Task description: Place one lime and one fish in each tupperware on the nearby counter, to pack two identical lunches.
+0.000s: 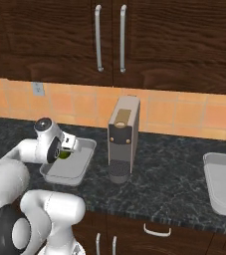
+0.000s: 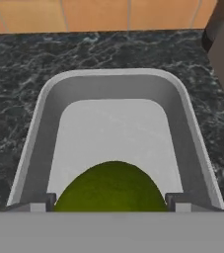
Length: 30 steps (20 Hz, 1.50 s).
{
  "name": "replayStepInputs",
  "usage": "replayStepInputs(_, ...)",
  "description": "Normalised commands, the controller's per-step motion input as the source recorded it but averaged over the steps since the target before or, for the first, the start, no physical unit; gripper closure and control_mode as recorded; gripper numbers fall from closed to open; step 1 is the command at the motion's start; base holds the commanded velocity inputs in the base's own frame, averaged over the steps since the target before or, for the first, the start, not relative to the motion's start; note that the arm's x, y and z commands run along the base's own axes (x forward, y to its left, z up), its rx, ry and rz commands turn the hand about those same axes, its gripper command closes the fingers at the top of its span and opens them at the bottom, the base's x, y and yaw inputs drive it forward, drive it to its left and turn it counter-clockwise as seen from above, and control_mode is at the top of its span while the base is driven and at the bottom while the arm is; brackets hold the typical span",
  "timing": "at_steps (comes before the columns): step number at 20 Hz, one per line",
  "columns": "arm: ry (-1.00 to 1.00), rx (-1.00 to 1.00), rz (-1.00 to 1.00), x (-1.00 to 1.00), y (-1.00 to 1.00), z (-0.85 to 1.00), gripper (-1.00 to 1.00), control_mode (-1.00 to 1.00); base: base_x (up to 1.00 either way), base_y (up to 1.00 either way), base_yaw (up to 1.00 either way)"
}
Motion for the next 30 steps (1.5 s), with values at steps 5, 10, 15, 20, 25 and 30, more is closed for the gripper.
replayStepInputs(5, 0.12, 0.00, 0.00, 0.93, -0.05, -0.24, 1.00, -1.00, 0.00, 0.00, 0.00)
replayStepInputs(10, 0.06, 0.00, 0.00, 0.48, 0.03, -0.24, -1.00, -1.00, 0.00, 0.00, 0.00)
replayStepInputs(15, 0.01, 0.00, 0.00, 0.04, 0.09, -0.19, -1.00, -1.00, 0.00, 0.00, 0.00)
replayStepInputs(20, 0.01, 0.00, 0.00, 0.02, 0.00, -0.03, -1.00, -1.00, 0.00, 0.00, 0.00)
replayStepInputs(25, 0.03, 0.00, 0.00, -0.03, 0.00, 0.04, -1.00, -1.00, 0.00, 0.00, 0.00)
replayStepInputs(30, 0.00, 0.00, -0.02, -0.65, 0.00, 0.49, -1.00, -1.00, 0.00, 0.00, 0.00)
